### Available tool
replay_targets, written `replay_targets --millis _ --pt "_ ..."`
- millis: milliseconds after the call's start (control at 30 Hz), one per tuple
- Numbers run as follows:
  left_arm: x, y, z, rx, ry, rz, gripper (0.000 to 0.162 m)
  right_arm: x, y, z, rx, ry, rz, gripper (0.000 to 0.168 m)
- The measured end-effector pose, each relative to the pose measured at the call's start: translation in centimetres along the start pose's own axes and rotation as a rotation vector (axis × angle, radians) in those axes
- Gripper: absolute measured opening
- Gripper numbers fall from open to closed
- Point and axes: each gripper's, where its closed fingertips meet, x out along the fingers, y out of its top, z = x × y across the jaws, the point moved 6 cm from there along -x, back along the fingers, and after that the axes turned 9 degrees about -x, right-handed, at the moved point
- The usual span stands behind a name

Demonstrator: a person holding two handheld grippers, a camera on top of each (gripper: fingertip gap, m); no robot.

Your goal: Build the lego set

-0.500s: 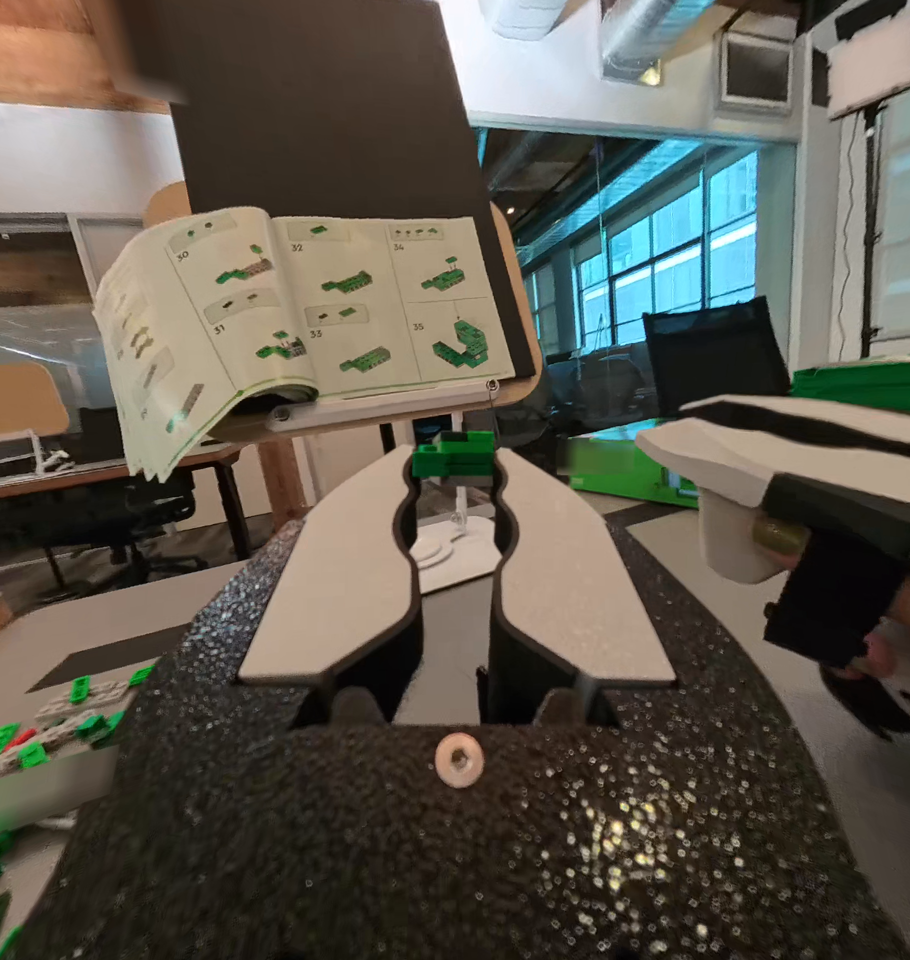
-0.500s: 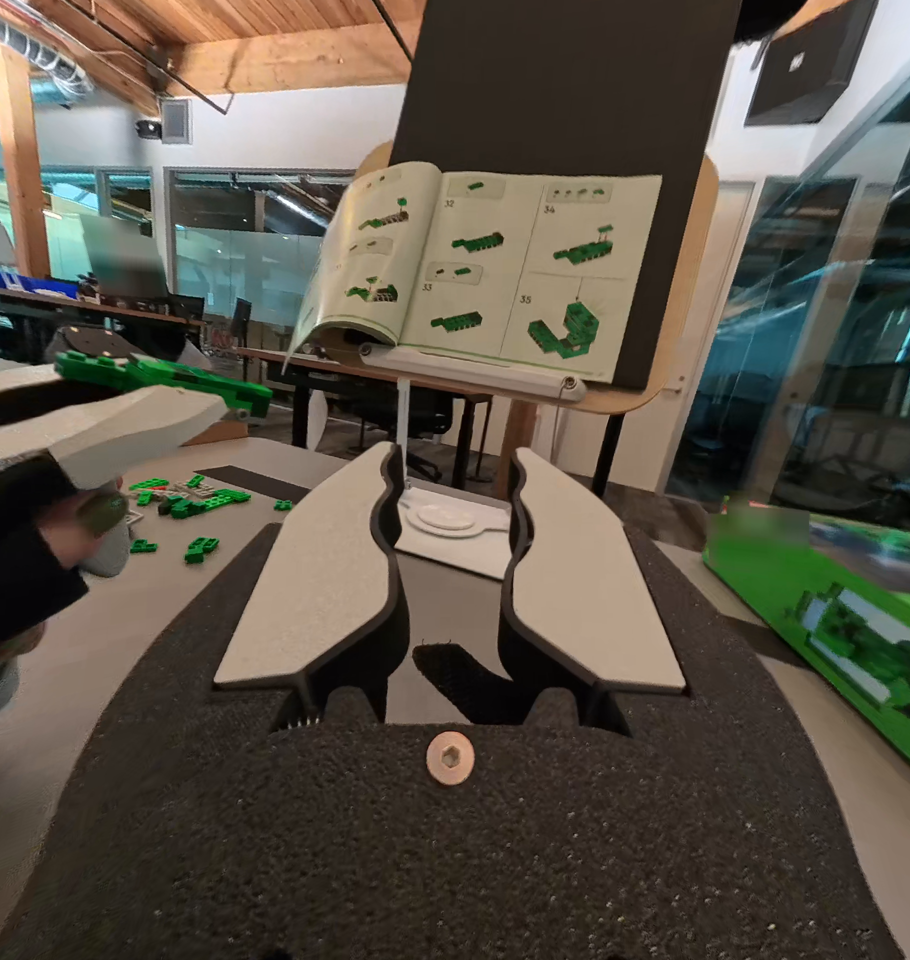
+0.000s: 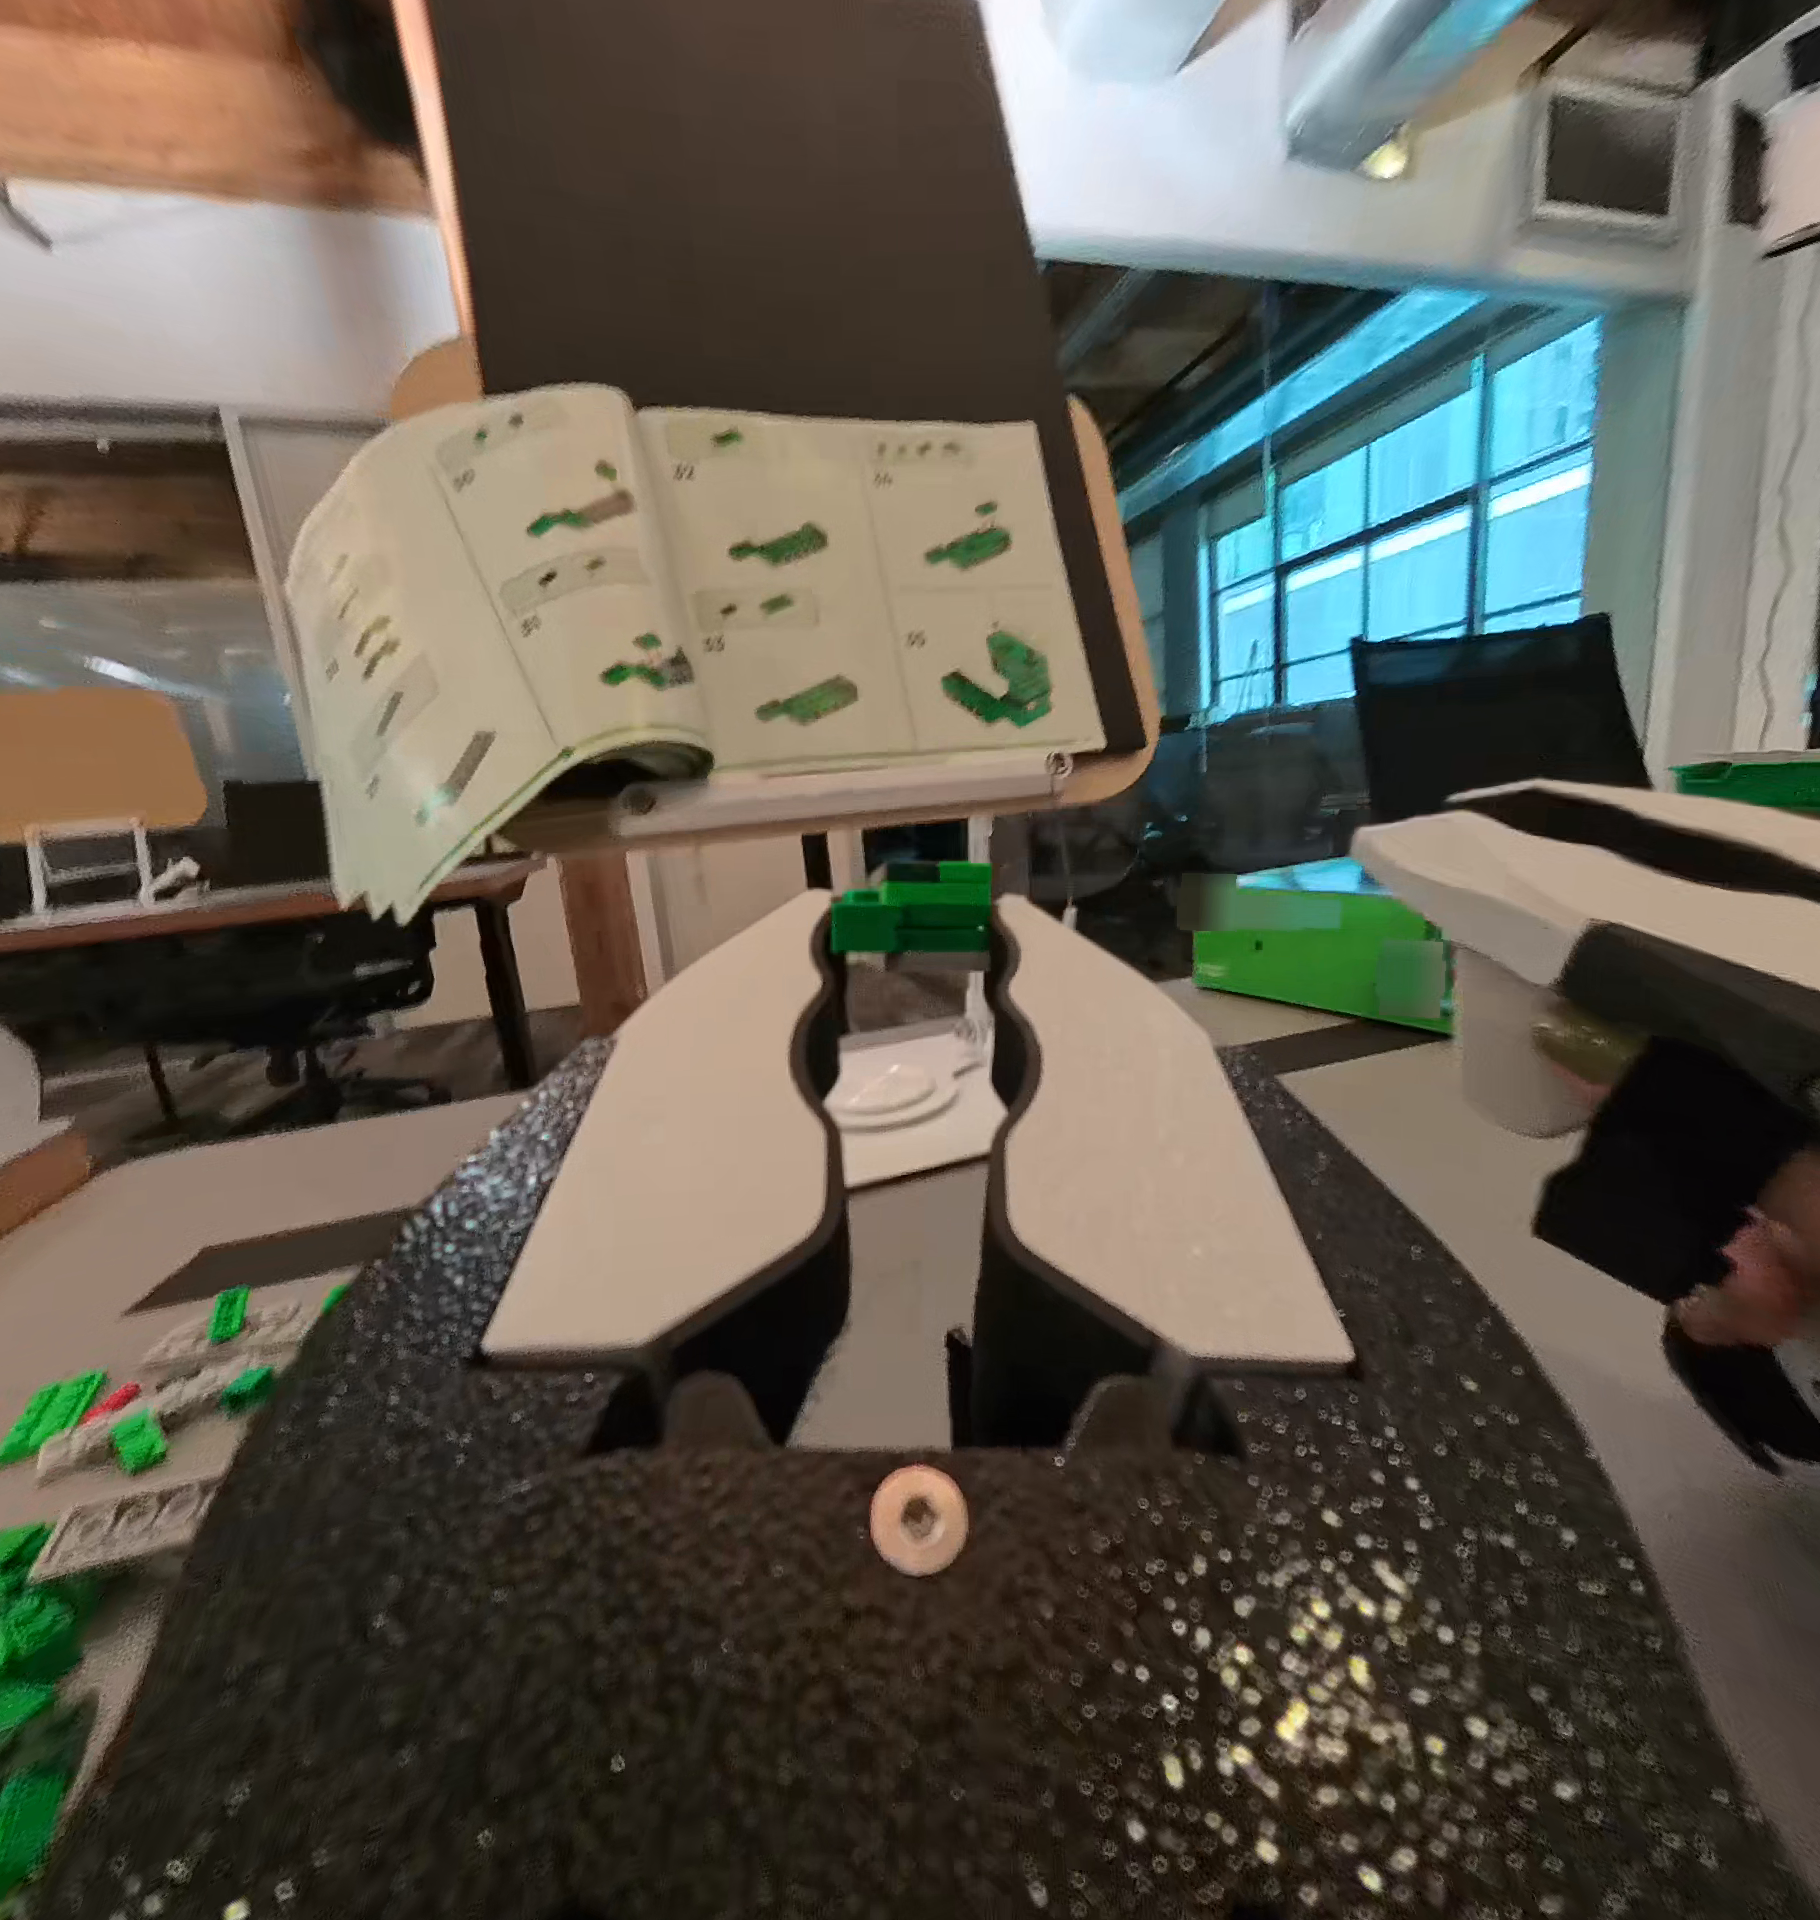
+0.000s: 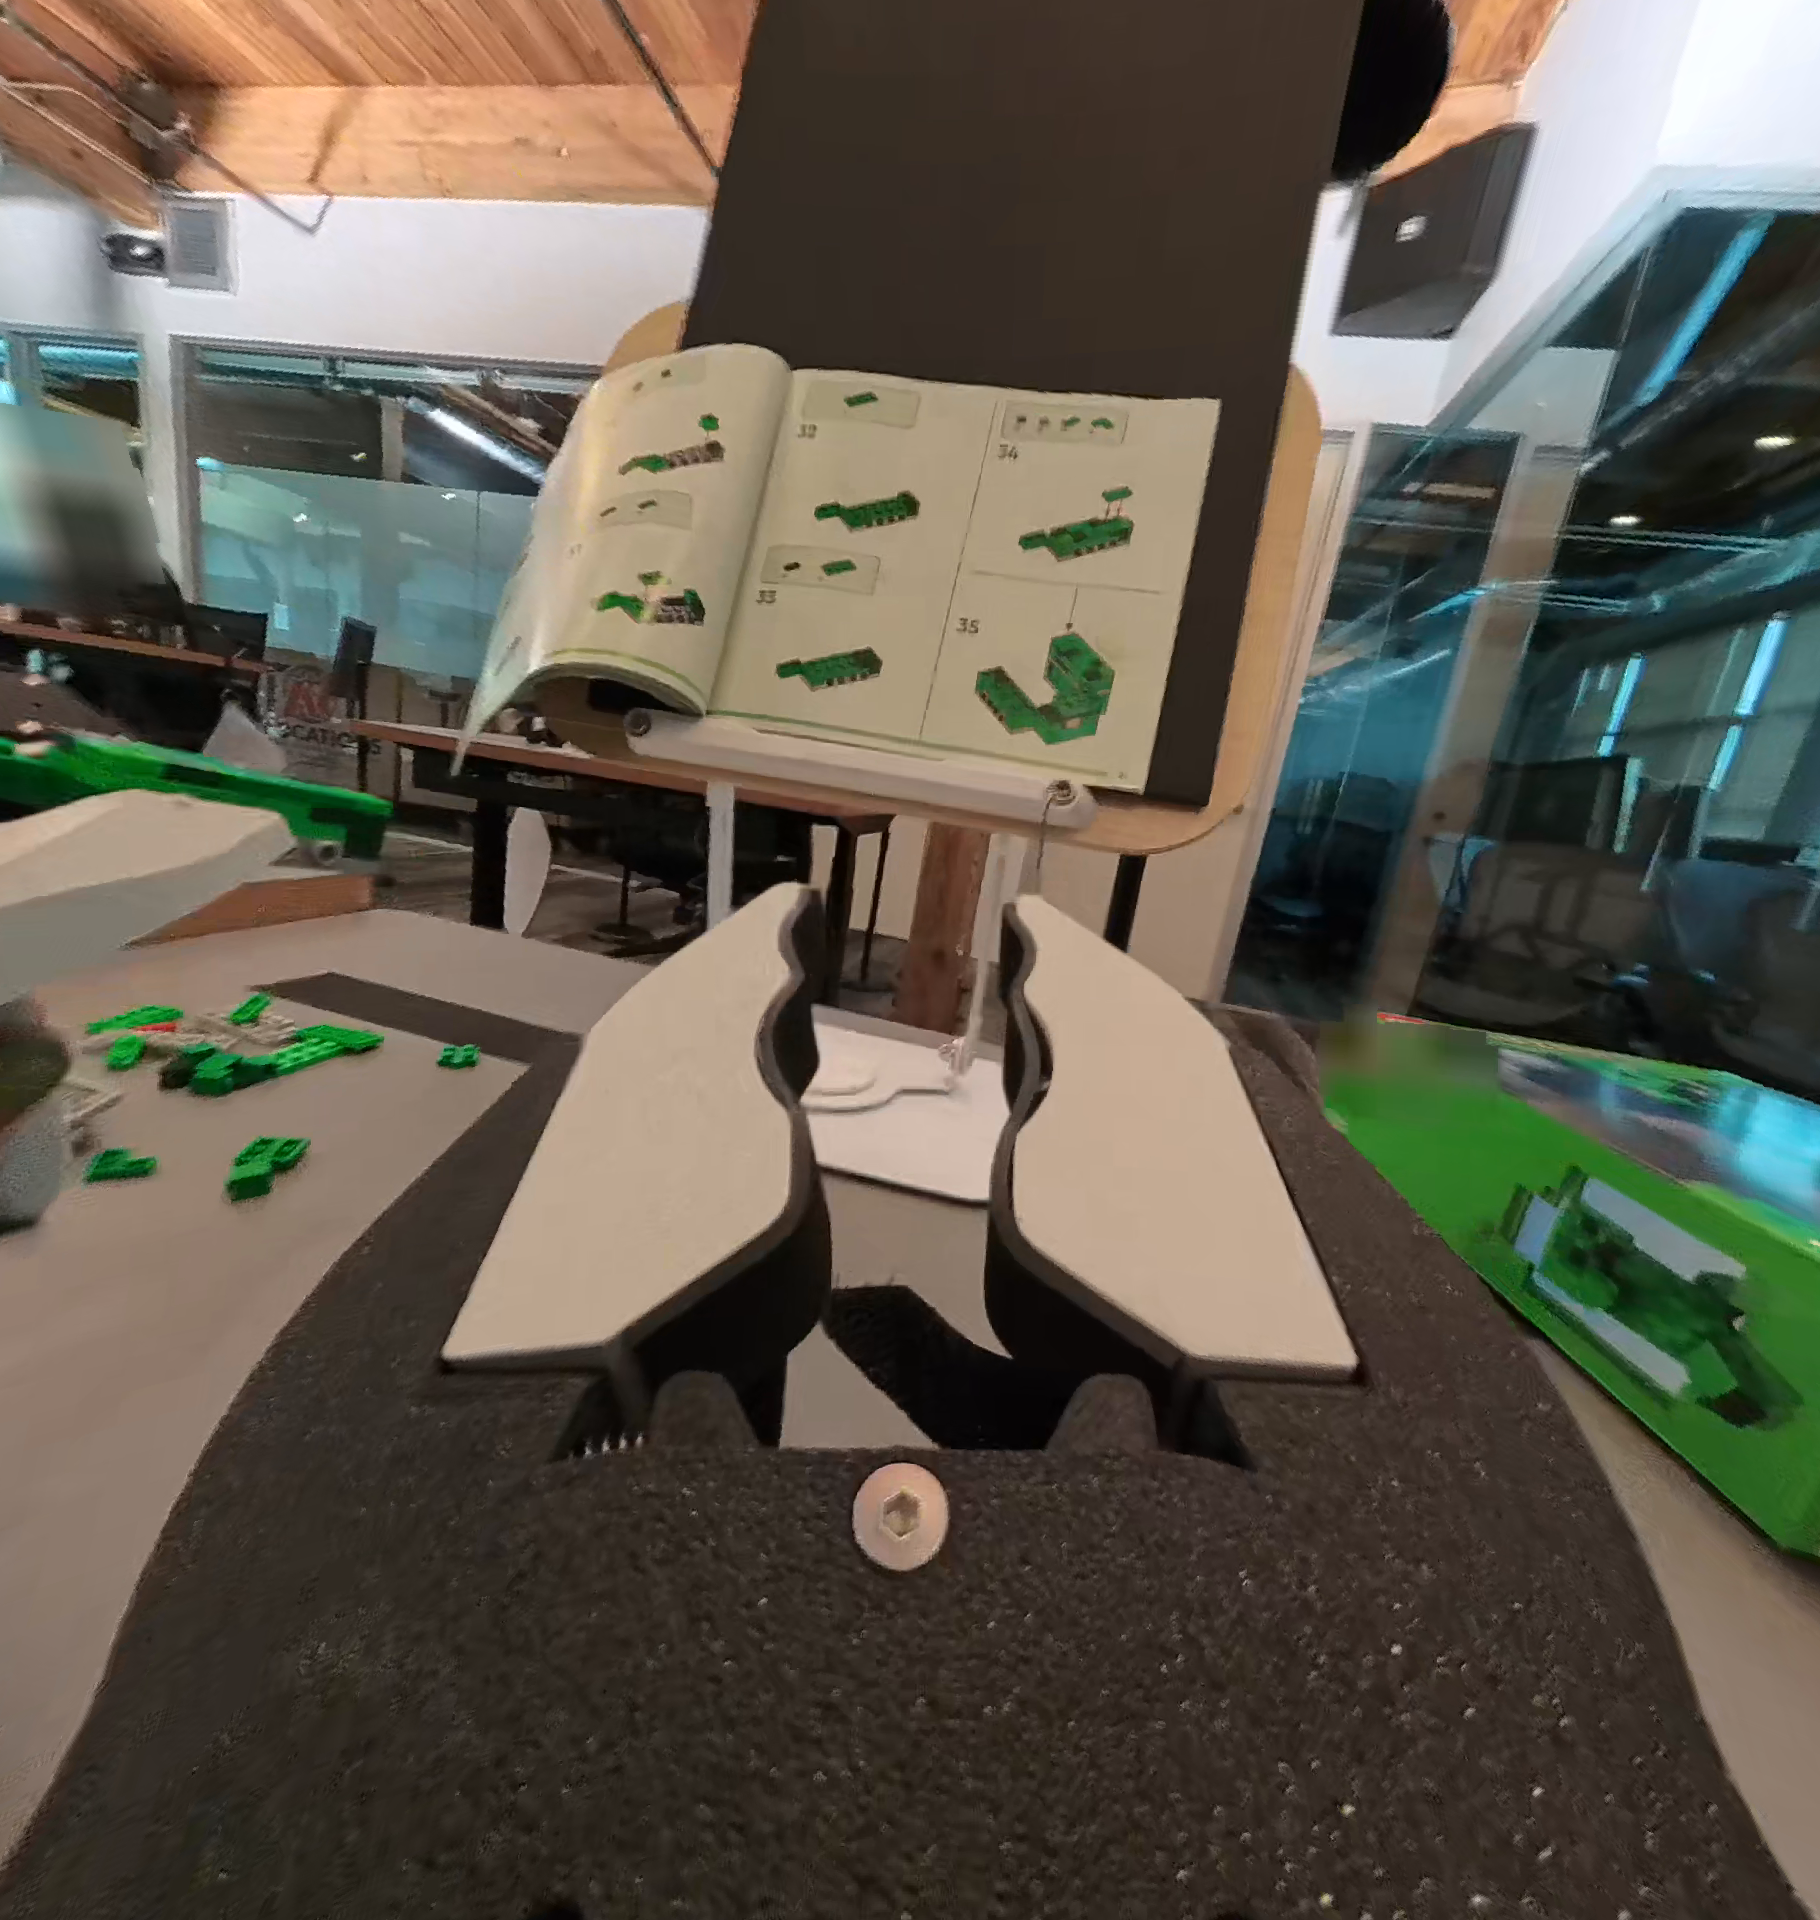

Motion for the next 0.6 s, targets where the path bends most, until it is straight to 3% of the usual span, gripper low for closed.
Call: replay_targets --millis 233,600 --pt "-0.8 0.3 1.1 -0.025 -0.064 -0.015 0.024 -1.1 0.8 -2.4 -0.078 0.160 0.051 0.028" --pt "-0.4 0.5 2.5 -0.090 -0.139 0.001 0.024 -1.1 0.5 -1.2 -0.020 0.144 0.045 0.024"
